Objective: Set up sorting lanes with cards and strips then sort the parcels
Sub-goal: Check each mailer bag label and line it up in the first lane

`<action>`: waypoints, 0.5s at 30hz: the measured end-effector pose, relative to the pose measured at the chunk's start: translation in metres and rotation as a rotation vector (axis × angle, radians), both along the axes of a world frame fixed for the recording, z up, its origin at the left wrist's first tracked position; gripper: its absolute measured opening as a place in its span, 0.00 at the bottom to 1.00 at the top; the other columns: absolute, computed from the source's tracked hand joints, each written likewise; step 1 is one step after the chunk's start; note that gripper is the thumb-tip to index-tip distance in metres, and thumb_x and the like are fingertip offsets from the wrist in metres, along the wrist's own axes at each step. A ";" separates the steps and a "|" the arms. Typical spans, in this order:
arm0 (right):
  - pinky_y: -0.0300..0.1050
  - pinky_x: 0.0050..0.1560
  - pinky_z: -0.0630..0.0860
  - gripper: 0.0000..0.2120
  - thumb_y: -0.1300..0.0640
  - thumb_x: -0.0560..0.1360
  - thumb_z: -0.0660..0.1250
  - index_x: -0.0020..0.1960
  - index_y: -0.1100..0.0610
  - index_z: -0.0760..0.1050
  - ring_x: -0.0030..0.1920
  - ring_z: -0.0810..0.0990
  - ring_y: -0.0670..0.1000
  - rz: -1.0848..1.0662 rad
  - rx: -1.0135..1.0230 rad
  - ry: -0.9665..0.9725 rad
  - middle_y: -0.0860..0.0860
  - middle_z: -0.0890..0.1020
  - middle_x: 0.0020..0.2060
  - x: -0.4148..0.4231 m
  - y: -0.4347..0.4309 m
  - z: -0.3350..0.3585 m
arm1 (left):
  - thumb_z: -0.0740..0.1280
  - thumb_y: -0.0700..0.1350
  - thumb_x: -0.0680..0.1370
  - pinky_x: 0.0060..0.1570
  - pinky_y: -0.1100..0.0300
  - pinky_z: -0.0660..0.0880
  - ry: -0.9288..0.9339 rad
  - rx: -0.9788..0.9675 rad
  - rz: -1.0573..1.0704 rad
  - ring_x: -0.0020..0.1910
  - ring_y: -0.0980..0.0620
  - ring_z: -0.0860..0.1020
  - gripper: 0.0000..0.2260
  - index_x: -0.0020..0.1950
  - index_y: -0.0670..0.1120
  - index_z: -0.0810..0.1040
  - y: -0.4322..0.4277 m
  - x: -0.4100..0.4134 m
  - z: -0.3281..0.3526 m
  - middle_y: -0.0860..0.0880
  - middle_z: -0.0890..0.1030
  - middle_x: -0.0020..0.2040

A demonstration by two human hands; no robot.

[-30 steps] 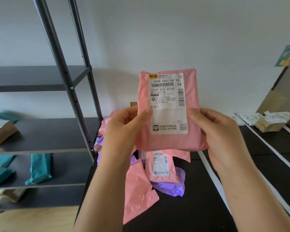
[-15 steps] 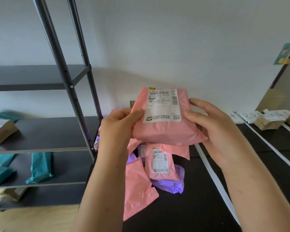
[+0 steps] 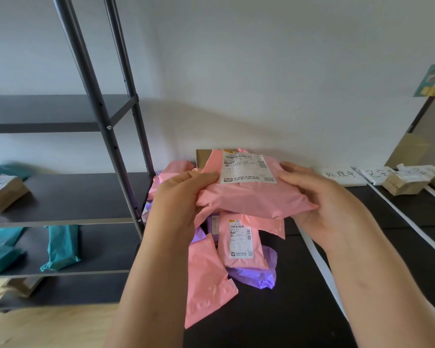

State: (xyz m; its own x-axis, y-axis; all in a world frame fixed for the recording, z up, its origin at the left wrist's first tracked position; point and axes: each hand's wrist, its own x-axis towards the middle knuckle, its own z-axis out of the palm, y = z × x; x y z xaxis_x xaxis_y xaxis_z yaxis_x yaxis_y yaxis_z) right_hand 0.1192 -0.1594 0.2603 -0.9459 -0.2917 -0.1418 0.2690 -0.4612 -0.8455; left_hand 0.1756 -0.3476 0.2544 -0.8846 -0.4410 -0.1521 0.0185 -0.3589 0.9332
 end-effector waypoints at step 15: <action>0.55 0.53 0.82 0.17 0.62 0.76 0.70 0.63 0.48 0.79 0.48 0.85 0.45 -0.099 0.753 0.515 0.45 0.87 0.45 0.011 0.006 -0.014 | 0.73 0.44 0.76 0.43 0.65 0.80 0.117 -0.278 0.114 0.45 0.55 0.85 0.04 0.49 0.49 0.86 0.000 -0.001 -0.005 0.53 0.87 0.45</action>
